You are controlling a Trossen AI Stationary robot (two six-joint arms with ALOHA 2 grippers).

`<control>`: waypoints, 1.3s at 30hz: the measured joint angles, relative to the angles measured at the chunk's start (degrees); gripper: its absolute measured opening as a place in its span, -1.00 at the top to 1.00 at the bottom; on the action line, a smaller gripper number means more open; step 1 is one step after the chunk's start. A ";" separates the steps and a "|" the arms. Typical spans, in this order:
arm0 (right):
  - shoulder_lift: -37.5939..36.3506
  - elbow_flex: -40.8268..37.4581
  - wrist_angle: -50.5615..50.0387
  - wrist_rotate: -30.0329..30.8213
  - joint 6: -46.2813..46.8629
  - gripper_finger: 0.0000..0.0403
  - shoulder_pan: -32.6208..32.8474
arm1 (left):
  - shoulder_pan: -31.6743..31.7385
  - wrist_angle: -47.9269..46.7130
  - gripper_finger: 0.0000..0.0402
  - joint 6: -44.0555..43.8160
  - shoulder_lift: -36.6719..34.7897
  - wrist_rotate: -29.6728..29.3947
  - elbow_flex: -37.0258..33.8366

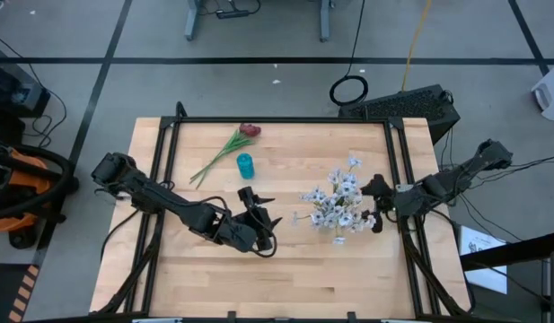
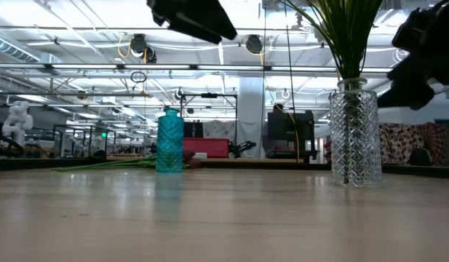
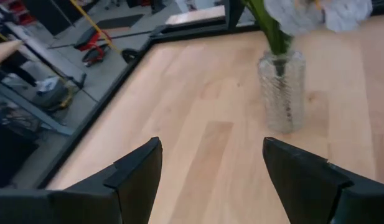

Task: Sort flowers into vase by color
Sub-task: Put the red tulip into the blue vase

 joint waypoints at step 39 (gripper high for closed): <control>-6.47 8.24 1.07 36.32 -17.04 0.23 -1.53 | 48.94 -33.07 -0.41 11.72 -25.10 12.67 -0.04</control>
